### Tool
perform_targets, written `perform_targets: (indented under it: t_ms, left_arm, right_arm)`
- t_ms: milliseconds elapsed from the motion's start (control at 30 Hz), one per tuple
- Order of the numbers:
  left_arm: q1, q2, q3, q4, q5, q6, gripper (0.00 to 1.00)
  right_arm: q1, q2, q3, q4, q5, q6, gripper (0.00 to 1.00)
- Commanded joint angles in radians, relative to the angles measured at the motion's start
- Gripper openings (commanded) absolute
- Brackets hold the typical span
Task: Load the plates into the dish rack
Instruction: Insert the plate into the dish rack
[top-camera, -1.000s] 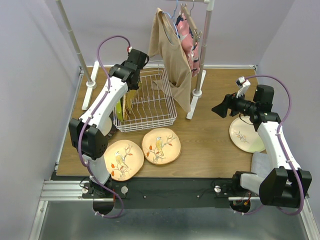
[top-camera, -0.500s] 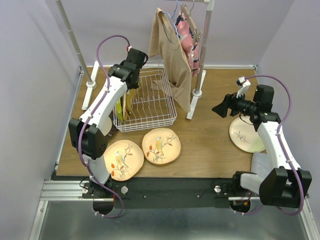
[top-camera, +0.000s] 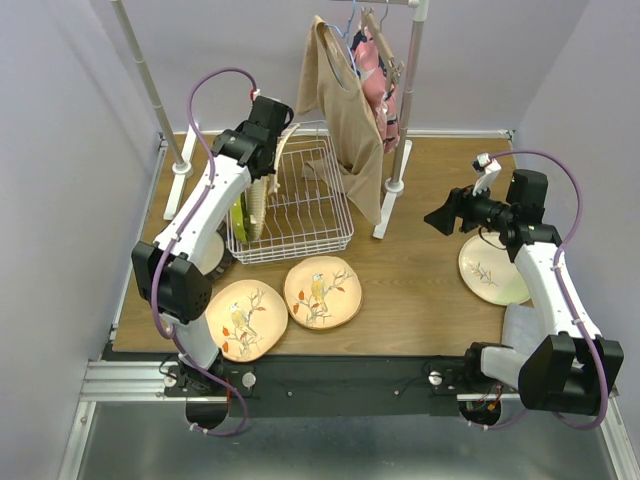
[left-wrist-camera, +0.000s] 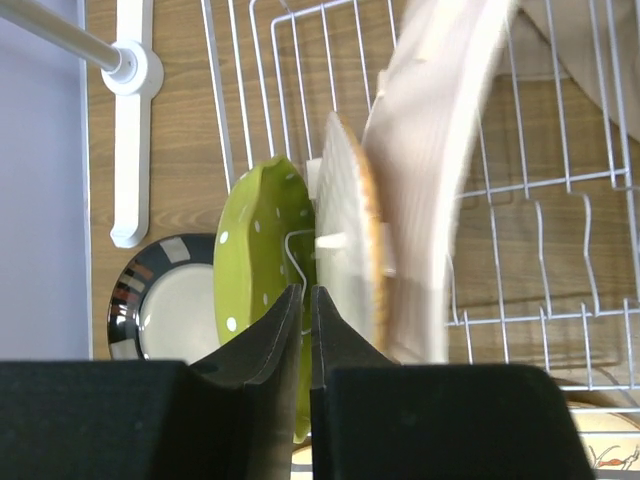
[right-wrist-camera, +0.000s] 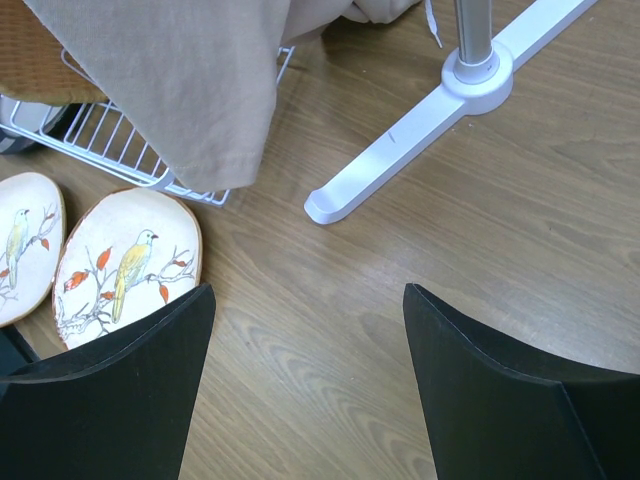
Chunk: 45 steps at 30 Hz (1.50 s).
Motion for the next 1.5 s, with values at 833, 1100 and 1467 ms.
perform_targets:
  t_ms: [833, 1100, 1467]
  left_arm:
    - [-0.026, -0.073, -0.049, 0.136, 0.262, -0.03, 0.28]
    - [-0.049, -0.007, -0.037, 0.13, 0.188, -0.042, 0.33]
    - [-0.077, 0.103, 0.075, 0.061, 0.007, -0.03, 0.34]
  right_arm:
    - [-0.007, 0.006, -0.015, 0.015, 0.019, -0.016, 0.84]
    - [-0.007, 0.006, -0.014, 0.015, 0.022, -0.014, 0.84]
    - [-0.007, 0.007, -0.014, 0.015, 0.028, -0.014, 0.84]
